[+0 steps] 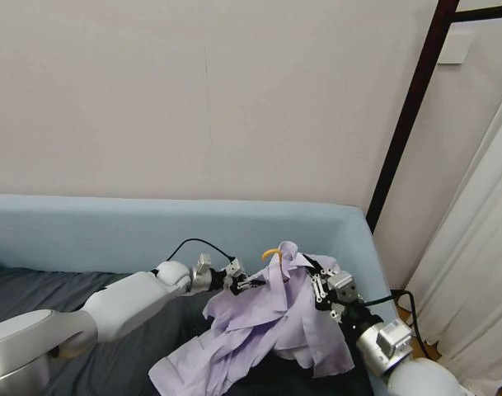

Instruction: Pick up the clothes from the sofa and hang them on the clothes hanger.

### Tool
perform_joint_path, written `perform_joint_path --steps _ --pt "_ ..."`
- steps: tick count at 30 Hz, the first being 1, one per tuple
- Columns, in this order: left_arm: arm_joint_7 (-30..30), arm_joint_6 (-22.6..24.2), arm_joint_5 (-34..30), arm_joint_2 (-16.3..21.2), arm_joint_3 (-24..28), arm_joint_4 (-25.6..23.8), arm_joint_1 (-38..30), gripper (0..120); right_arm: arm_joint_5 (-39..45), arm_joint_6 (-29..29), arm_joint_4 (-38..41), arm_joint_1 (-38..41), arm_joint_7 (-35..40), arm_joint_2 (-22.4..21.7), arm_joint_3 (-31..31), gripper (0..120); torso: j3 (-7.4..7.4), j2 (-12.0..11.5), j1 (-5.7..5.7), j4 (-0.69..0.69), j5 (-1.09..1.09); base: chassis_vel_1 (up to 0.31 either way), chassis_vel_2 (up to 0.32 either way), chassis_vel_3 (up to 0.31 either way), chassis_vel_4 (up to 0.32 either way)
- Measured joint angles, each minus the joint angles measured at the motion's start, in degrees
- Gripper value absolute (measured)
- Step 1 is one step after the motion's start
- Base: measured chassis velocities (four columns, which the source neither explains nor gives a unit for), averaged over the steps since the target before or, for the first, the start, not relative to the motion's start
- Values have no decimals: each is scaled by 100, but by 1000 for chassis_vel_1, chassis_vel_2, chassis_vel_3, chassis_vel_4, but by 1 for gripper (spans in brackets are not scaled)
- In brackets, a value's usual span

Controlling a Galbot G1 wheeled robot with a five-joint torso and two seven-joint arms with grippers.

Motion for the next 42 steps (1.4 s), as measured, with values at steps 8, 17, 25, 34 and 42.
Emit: perform_joint_path --steps 8,17,25,34,42 --pt "54 76 -498 428 -41 -347 -400 1 -717 411 -324 -873 -195 113 139 0 0 0 0 1 0 0 0 0 0" --pt "184 97 -790 855 41 -1001 -847 1 -1089 594 -890 -822 -224 352 83 0 0 0 0 0 0 0 0 0 0" --pt "919 90 -661 1528 161 -1522 -1457 1 -1262 694 -1281 -765 -215 467 -14 0 0 0 0 0 0 0 0 0 0" --pt "1397 -70 -344 1921 205 -1620 -1928 1 -1325 717 -1411 -590 -157 436 -153 0 -1 0 0 2 0 0 0 0 0" --pt "1315 -151 -303 1845 127 -1698 -1949 1 -1468 872 -1175 -841 -222 416 -132 2 0 0 0 0 0 0 0 0 0"
